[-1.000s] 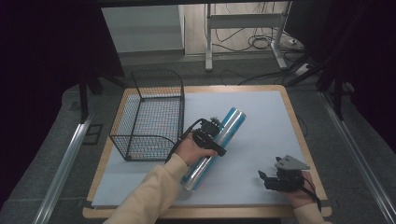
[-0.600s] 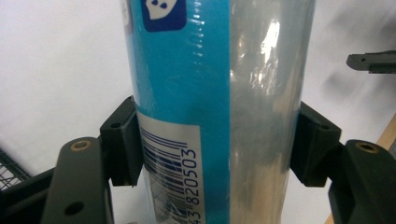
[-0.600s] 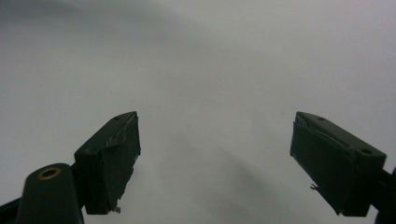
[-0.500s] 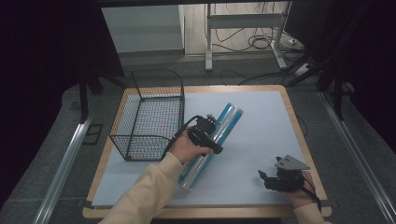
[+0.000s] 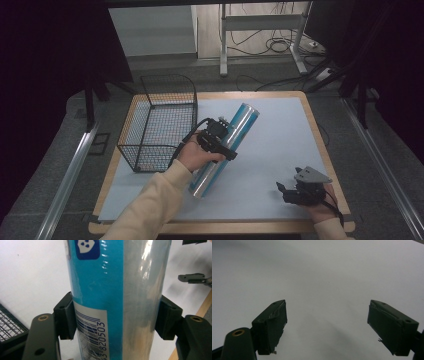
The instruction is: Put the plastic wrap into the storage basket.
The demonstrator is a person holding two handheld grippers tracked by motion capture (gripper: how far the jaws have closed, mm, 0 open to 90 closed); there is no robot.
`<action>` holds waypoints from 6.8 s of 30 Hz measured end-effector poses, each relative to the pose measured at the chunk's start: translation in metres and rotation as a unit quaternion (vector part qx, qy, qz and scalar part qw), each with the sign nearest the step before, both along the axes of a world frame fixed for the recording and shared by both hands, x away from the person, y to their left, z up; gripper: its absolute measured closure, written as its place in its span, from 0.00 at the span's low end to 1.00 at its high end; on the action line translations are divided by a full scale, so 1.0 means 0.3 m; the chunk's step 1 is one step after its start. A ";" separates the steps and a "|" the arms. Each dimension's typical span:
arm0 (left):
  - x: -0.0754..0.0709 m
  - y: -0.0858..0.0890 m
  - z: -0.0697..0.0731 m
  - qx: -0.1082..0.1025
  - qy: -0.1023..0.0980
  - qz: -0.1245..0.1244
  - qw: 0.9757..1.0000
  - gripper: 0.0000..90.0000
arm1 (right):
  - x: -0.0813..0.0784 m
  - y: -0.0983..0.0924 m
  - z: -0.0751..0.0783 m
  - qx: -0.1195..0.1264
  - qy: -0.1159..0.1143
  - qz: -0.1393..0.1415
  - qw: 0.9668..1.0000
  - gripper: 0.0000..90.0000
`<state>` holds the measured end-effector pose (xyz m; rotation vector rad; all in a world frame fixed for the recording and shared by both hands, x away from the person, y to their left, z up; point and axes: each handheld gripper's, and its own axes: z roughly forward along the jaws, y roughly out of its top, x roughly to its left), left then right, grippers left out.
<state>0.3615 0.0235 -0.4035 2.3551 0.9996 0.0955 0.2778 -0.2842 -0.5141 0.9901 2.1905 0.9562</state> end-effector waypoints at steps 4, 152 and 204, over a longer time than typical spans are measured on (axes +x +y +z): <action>0.002 -0.007 0.016 -0.005 -0.003 -0.002 1.000 0.36 | 0.001 -0.001 0.000 -0.001 0.001 0.000 1.000 0.18; 0.354 0.413 0.121 0.070 -0.048 0.156 0.984 0.36 | 0.009 -0.007 -0.008 -0.005 0.006 -0.002 1.000 0.18; 0.569 0.402 -0.102 0.166 0.003 0.182 0.969 0.35 | 0.008 -0.011 -0.010 -0.007 0.005 0.001 1.000 0.18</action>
